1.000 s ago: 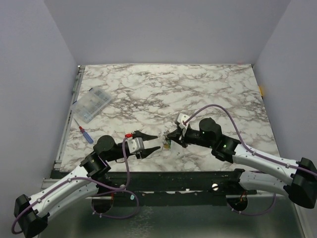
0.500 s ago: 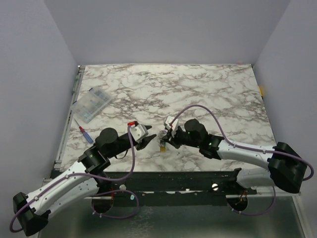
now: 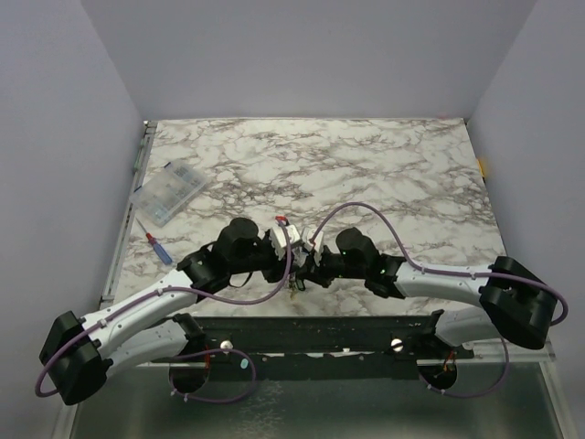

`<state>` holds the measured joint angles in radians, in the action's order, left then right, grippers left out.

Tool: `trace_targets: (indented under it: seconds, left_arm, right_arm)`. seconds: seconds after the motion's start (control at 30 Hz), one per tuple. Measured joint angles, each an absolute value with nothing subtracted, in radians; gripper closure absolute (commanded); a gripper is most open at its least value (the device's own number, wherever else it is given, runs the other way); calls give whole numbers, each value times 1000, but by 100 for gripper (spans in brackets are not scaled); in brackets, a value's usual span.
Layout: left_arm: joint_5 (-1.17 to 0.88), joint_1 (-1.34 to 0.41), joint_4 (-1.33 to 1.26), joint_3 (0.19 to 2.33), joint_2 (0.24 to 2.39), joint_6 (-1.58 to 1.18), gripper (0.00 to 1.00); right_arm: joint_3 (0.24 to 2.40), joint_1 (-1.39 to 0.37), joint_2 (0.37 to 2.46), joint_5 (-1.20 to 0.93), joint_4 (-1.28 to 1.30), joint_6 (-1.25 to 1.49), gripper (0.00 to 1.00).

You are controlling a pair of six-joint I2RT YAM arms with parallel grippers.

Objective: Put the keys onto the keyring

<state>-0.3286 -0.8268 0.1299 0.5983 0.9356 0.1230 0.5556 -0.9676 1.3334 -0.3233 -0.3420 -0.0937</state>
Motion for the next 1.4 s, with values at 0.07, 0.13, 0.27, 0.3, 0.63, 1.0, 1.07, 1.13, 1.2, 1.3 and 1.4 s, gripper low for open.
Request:
trace_targets:
  seconds: [0.07,0.13,0.27,0.3,0.63,1.0,1.07,1.13,1.2,1.3,1.4]
  left_arm:
    - [-361,-817,139,603,949,124,59]
    - [-407,-803,157,621,966,130,59]
    - [-475,-781,184,653,995,153,59]
    - [-487,-776,190,657,1005,160,59]
    - [-524,-767,213,660,1090,214,59]
    - [-599,-763,154,666,1158,237,56]
    - [-612,-761,150,666,1164,237,54]
    - [-616,-761,149,666,1164,237,52]
    - [-616,-761,146,665,1164,237,50]
    - [-612,-761,133,657,1153,235,48]
    - [-591,-761,105,617,1109,226,48]
  right_arm:
    - [546,-968,1344,-325,-342,-91,99]
    - [542,-968,1350,-326,-342,-87,99]
    - [539,-968,1350,-326,-342,-86,99]
    - [538,-968,1350,-326,-342,-86,99]
    - [518,-968,1338,-326,-343,-78,99]
    - [507,-968,1335,-326,-341,-78,99]
    - [505,-968,1333,-326,-341,-77,99]
    - [505,-968,1331,-325,-341,-76,99]
    - [502,-968,1325,-322,-339,-71,99]
    - [502,-968,1315,-311,-334,-66,99]
    - [502,-968,1307,-300,-334,-59,99]
